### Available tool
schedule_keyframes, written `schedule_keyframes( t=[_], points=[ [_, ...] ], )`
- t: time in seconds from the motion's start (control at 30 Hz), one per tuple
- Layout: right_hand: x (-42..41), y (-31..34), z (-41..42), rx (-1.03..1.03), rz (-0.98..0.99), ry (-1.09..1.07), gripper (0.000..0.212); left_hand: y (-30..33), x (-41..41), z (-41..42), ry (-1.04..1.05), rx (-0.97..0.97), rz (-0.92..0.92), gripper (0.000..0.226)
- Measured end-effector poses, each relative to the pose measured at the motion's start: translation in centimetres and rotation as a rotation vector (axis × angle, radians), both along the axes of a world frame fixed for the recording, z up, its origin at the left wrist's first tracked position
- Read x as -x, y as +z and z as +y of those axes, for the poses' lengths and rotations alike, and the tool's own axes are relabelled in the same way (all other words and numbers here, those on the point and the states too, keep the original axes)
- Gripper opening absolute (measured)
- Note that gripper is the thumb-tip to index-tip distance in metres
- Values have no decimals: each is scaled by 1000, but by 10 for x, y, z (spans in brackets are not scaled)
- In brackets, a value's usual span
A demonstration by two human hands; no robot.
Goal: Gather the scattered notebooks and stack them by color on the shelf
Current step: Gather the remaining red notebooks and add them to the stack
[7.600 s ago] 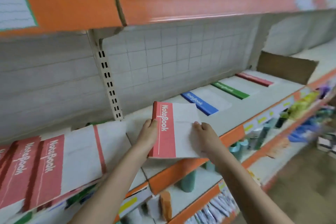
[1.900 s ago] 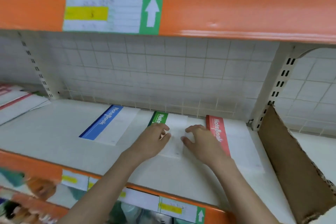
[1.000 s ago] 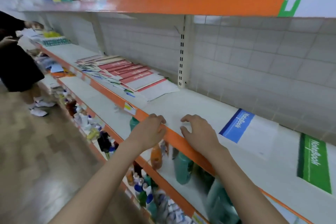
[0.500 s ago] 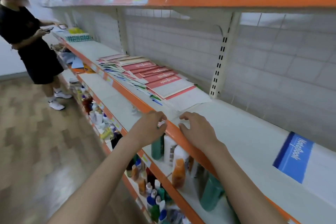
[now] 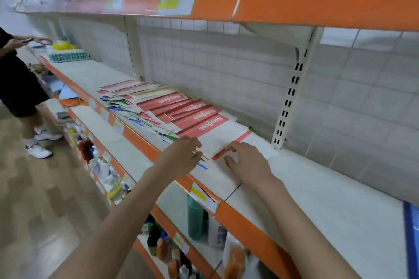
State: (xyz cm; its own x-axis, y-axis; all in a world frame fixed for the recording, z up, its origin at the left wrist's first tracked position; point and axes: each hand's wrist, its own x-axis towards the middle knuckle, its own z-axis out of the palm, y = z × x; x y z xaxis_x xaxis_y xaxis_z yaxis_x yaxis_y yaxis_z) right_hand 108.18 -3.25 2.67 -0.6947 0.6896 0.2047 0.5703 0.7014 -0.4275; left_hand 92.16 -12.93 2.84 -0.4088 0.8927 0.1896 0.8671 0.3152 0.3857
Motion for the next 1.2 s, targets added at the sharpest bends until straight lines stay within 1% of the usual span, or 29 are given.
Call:
schedule_keyframes(
  t=[0.17, 0.27, 0.4, 0.53, 0.6, 0.8, 0.9, 1.0, 1.07, 1.13, 1.2],
  points=[
    [13, -1, 14, 6, -31, -77, 27, 0, 27, 24, -49, -25, 30, 32],
    [23, -3, 21, 4, -33, -125, 26, 0, 42, 39, -116, 18, 86, 35],
    [45, -5, 30, 31, -20, -201, 33, -1, 65, 57, -189, 35, 83, 31],
    [76, -3, 36, 48, 12, -278, 34, 2, 98, 79, -252, 47, 114, 31],
    [92, -1, 39, 41, 13, -310, 35, 5, 112, 89, -264, 85, 137, 33],
    [133, -3, 42, 17, 64, -424, 29, -5, 135, 114, -351, 123, 142, 45],
    [140, -9, 39, 31, 85, -479, 28, -11, 136, 123, -371, 139, 177, 59],
    [139, -15, 36, 48, 65, -524, 32, -13, 135, 131, -390, 172, 194, 73],
    [137, -18, 36, 56, 40, -543, 35, -14, 134, 136, -402, 187, 192, 78],
    [137, -20, 35, 43, 17, -540, 34, -15, 132, 139, -416, 190, 133, 75],
    [137, -22, 35, 16, -13, -520, 31, -14, 130, 141, -433, 188, 90, 66]
  ],
)
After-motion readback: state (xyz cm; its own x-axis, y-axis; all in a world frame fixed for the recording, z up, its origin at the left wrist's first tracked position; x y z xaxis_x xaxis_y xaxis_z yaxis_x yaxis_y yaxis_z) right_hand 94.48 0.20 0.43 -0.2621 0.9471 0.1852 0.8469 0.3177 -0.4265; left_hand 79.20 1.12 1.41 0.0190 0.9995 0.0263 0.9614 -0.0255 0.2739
